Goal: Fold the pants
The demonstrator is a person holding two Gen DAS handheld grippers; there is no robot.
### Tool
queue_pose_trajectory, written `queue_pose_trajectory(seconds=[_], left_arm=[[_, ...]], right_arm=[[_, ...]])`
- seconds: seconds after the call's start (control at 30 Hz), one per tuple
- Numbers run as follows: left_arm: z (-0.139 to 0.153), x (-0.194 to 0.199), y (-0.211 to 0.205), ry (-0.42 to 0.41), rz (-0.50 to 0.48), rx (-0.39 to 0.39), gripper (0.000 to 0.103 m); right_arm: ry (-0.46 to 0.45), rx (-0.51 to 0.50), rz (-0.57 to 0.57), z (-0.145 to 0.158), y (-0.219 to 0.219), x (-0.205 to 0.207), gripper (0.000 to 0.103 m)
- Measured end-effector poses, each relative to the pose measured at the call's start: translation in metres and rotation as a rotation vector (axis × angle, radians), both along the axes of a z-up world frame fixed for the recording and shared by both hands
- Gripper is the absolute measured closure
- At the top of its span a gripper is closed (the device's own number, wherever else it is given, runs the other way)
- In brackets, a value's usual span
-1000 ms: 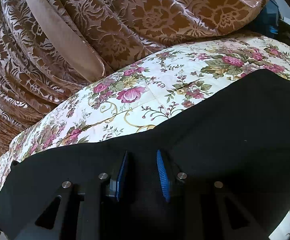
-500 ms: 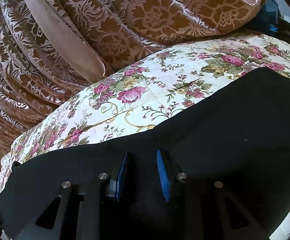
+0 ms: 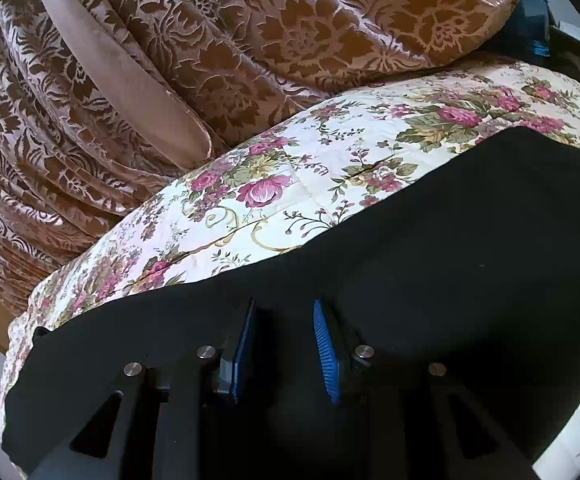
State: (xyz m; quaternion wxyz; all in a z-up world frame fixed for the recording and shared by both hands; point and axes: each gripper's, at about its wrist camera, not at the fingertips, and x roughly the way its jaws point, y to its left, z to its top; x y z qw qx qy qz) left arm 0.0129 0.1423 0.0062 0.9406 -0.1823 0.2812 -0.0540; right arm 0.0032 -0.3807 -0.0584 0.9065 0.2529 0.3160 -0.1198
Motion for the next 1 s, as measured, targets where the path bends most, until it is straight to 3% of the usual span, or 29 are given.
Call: queue_pose_trajectory(seconds=[0.2, 0.33, 0.4, 0.5, 0.67, 0.8, 1.0], left_arm=[[-0.014, 0.061, -0.097, 0.109, -0.249, 0.018, 0.052], [-0.039, 0.091, -0.117, 0.189, -0.216, 0.103, 0.052], [-0.061, 0.098, -0.109, 0.251, -0.193, 0.068, 0.052], [-0.071, 0.090, -0.096, 0.203, -0.198, -0.005, 0.052], [-0.071, 0.083, -0.092, 0.182, -0.206, -0.023, 0.052], [-0.073, 0.080, -0.094, 0.164, -0.216, -0.018, 0.047], [-0.072, 0.081, -0.105, 0.158, -0.240, 0.028, 0.034]], right_arm=[[0.024, -0.059, 0.034, 0.003, 0.008, -0.013, 0.073], [0.025, -0.068, 0.003, 0.007, -0.002, -0.029, 0.073], [0.029, -0.056, -0.034, 0.008, -0.014, -0.039, 0.073], [0.034, -0.044, -0.103, 0.010, -0.036, -0.056, 0.073], [-0.001, 0.019, -0.238, 0.019, -0.076, -0.094, 0.073], [-0.096, 0.130, -0.370, 0.023, -0.109, -0.135, 0.068], [-0.090, 0.291, -0.451, 0.002, -0.142, -0.157, 0.062]])
